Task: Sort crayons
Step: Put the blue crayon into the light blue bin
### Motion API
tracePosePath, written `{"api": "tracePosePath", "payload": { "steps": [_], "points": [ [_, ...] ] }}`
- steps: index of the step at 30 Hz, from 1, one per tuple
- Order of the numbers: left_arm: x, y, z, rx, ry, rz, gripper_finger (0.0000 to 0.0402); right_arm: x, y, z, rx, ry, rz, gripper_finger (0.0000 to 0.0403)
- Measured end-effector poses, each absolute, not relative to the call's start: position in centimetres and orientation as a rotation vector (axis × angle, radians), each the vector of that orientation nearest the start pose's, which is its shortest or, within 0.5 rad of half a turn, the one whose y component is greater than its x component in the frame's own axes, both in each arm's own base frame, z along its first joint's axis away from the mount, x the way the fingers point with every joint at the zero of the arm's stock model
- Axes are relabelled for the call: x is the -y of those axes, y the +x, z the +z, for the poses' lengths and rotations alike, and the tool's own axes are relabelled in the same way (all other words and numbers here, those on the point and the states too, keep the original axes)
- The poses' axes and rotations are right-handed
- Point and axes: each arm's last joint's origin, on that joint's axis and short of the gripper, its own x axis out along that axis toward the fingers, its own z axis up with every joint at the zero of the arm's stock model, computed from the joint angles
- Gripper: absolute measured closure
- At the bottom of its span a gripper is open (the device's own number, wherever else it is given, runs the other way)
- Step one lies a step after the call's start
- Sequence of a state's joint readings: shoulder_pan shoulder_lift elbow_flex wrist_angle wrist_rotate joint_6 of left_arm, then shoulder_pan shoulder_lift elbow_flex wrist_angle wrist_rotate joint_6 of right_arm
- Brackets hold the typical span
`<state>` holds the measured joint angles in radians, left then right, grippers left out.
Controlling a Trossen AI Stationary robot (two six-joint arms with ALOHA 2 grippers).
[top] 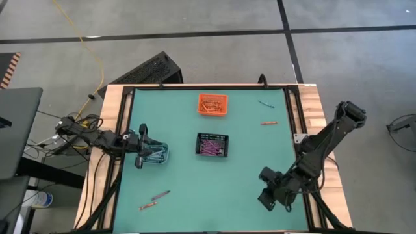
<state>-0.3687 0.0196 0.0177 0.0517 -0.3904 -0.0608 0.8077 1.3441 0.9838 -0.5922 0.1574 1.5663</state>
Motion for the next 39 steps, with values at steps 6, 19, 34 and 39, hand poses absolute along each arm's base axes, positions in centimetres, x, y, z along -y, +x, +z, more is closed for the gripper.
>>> {"api": "tracePosePath", "payload": {
  "steps": [6,19,34,39],
  "points": [
    [2.4,9.3,17.3,0.046,-0.079,0.02,0.0306,-20.3,20.7,25.5,-1.237,0.872,-0.157,0.0307],
    [2.4,9.3,17.3,0.046,-0.079,0.019,0.0306,-20.6,21.4,25.6,-1.511,0.716,-0.367,0.0311],
    [2.4,9.3,17.3,0.045,-0.078,0.019,0.0306,-20.9,19.9,24.0,-1.594,0.664,-0.623,0.0311],
    [2.4,9.3,17.3,0.045,-0.078,0.019,0.0306,-20.7,19.6,22.3,-1.624,0.685,-0.654,0.0311]
  ]
}}
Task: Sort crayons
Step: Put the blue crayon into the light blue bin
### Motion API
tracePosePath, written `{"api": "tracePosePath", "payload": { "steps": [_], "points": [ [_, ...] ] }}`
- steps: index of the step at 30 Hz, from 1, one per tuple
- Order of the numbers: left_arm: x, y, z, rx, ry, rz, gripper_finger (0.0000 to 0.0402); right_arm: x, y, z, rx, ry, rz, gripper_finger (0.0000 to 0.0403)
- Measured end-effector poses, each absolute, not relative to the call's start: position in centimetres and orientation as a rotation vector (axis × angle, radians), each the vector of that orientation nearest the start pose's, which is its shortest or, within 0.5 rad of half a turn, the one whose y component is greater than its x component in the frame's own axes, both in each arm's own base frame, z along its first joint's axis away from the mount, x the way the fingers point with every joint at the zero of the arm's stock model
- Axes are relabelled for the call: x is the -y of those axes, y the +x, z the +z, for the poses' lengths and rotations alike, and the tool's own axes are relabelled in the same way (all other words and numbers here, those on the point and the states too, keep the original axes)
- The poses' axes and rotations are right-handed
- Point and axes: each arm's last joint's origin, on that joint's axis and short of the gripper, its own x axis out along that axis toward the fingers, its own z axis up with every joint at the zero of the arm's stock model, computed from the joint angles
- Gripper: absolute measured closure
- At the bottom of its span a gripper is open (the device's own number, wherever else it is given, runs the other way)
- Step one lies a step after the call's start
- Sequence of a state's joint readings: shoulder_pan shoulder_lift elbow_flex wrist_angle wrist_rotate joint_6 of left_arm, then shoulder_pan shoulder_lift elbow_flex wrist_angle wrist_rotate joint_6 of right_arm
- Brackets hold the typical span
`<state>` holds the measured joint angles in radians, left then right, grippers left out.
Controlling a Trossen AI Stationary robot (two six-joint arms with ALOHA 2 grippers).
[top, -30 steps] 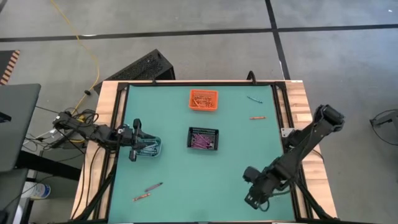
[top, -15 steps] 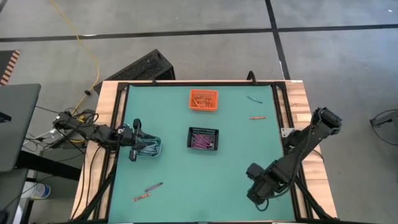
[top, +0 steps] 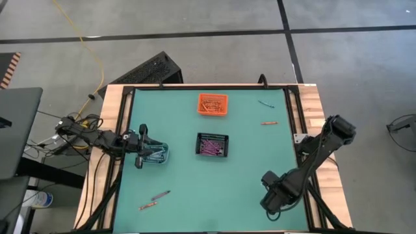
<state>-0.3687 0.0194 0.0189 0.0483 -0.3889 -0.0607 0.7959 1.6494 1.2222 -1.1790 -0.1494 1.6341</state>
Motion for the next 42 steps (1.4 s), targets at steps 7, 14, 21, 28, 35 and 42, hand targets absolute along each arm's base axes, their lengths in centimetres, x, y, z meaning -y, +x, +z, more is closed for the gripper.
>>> {"api": "tracePosePath", "payload": {
  "steps": [7,14,21,28,35,42],
  "points": [
    [2.4,9.3,17.3,0.045,-0.078,0.019,0.0306,-19.2,17.9,20.1,-1.636,0.794,-0.73,0.0311],
    [2.4,9.3,17.3,0.045,-0.078,0.019,0.0306,-19.0,16.6,18.1,-1.656,0.847,-0.733,0.0311],
    [2.4,9.3,17.3,0.045,-0.078,0.019,0.0306,-19.4,15.6,16.6,-1.674,0.891,-0.748,0.0311],
    [2.4,9.3,17.3,0.045,-0.078,0.019,0.0307,-19.7,14.7,15.0,-1.665,0.955,-0.728,0.0311],
    [2.4,9.3,17.3,0.045,-0.078,0.019,0.0307,-19.5,14.5,14.0,-1.654,0.994,-0.719,0.0311],
    [2.4,9.3,17.3,0.045,-0.078,0.019,0.0307,-19.4,14.5,13.9,-1.632,0.98,-0.726,0.0332]
  ]
}}
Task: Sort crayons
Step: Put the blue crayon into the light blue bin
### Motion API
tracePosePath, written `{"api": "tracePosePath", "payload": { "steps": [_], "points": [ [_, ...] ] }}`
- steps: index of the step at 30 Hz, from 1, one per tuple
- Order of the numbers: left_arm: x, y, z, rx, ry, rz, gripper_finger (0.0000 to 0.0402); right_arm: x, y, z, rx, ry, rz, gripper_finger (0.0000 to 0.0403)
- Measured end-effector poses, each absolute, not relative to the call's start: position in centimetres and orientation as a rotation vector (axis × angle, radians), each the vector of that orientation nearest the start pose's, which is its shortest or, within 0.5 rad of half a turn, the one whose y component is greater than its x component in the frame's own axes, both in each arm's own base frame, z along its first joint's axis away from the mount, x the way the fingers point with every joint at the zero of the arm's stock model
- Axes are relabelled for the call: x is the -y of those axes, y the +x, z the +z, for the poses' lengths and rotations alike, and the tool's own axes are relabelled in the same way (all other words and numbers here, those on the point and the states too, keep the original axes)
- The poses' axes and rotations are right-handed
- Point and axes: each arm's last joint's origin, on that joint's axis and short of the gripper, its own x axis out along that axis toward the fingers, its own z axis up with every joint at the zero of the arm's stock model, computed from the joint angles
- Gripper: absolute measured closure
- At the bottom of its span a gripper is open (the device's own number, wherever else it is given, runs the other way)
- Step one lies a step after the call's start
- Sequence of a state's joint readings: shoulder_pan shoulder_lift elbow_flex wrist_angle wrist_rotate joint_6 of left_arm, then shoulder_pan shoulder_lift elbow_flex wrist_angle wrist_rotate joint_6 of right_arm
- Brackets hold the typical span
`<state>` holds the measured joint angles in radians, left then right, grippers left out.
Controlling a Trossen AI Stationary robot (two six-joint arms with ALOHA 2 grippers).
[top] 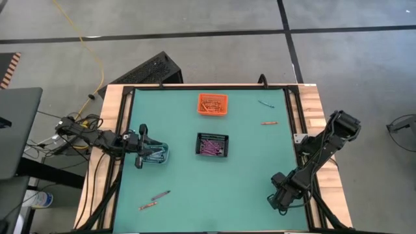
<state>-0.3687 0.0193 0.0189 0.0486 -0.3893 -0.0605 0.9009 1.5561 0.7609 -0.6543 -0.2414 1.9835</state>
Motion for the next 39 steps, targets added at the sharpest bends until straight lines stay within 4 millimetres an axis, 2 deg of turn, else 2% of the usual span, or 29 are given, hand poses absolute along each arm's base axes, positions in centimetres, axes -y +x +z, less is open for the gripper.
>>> {"api": "tracePosePath", "payload": {
  "steps": [10,13,18,23,32,39],
  "points": [
    [2.4,9.3,17.3,0.045,-0.078,0.019,0.0306,-19.4,14.7,14.4,-1.622,0.962,-0.746,0.039],
    [2.4,9.3,17.3,0.045,-0.078,0.019,0.0306,-19.2,15.2,15.2,-1.6,0.916,-0.762,0.0397],
    [2.4,9.3,17.3,0.045,-0.078,0.019,0.0306,-18.9,17.3,17.5,-1.553,0.869,-0.709,0.0397],
    [2.4,9.3,17.3,0.045,-0.078,0.019,0.0306,-17.2,20.7,19.7,-1.436,0.781,-0.579,0.0397],
    [2.4,9.3,17.3,0.045,-0.078,0.019,0.0306,-11.5,27.6,22.5,-1.185,0.602,-0.299,0.0396],
    [2.4,9.3,17.3,0.045,-0.078,0.019,0.0306,-7.4,32.5,25.0,-0.783,0.478,-0.076,0.0396]
  ]
}}
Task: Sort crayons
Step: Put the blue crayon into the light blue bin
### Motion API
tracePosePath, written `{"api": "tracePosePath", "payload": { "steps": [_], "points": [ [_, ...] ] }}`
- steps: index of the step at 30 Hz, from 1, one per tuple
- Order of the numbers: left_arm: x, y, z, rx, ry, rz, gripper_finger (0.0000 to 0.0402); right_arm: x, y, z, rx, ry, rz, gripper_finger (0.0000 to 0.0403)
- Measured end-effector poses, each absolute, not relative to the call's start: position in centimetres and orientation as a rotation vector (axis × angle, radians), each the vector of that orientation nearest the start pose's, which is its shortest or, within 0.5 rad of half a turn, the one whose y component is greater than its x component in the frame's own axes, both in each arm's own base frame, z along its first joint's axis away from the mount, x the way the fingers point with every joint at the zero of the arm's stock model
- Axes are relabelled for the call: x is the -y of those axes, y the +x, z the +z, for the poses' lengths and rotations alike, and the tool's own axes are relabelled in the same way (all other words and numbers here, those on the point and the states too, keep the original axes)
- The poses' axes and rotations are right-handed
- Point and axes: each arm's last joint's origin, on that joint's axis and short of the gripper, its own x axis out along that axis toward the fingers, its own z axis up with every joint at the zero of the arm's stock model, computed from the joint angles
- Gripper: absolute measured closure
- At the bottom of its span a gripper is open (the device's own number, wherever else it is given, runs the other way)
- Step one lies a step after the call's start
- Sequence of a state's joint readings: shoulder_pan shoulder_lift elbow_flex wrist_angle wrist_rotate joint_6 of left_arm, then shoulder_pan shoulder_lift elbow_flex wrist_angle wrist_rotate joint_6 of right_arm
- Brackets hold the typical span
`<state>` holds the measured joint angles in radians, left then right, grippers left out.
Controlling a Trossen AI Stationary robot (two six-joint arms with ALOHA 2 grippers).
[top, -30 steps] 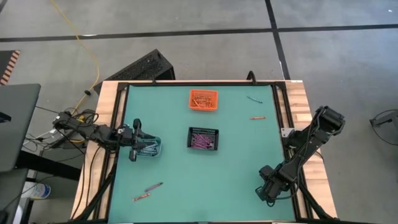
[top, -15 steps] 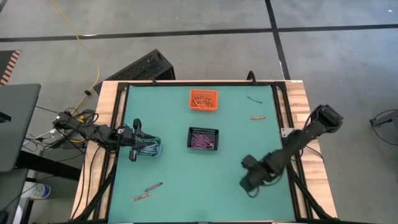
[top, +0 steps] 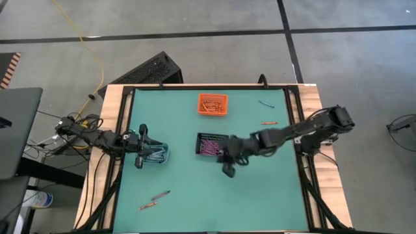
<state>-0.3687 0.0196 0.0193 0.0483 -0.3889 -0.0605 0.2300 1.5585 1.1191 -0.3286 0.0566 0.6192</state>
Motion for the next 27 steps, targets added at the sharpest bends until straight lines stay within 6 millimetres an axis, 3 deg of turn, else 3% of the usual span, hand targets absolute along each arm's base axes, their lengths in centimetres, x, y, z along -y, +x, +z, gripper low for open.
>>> {"api": "tracePosePath", "payload": {
  "steps": [3,7,12,15,21,27],
  "points": [
    [2.4,9.3,17.3,0.045,-0.078,0.019,0.0306,-5.9,34.5,26.0,-0.583,0.409,-0.026,0.0396],
    [2.4,9.3,17.3,0.046,-0.079,0.019,0.0306,-4.2,37.1,25.8,-0.399,0.363,0.037,0.0397],
    [2.4,9.3,17.3,0.045,-0.078,0.019,0.0306,-2.2,40.1,23.0,-0.381,0.346,0.032,0.0397],
    [2.4,9.3,17.3,0.046,-0.079,0.019,0.0306,-1.1,42.5,22.4,-0.367,0.327,0.017,0.0397],
    [2.4,9.3,17.3,0.044,-0.078,0.018,0.0306,-0.9,47.7,21.4,-0.343,0.293,0.074,0.0398],
    [2.4,9.3,17.3,0.044,-0.078,0.02,0.0306,-0.5,51.6,19.9,-0.317,0.298,0.076,0.0398]
  ]
}}
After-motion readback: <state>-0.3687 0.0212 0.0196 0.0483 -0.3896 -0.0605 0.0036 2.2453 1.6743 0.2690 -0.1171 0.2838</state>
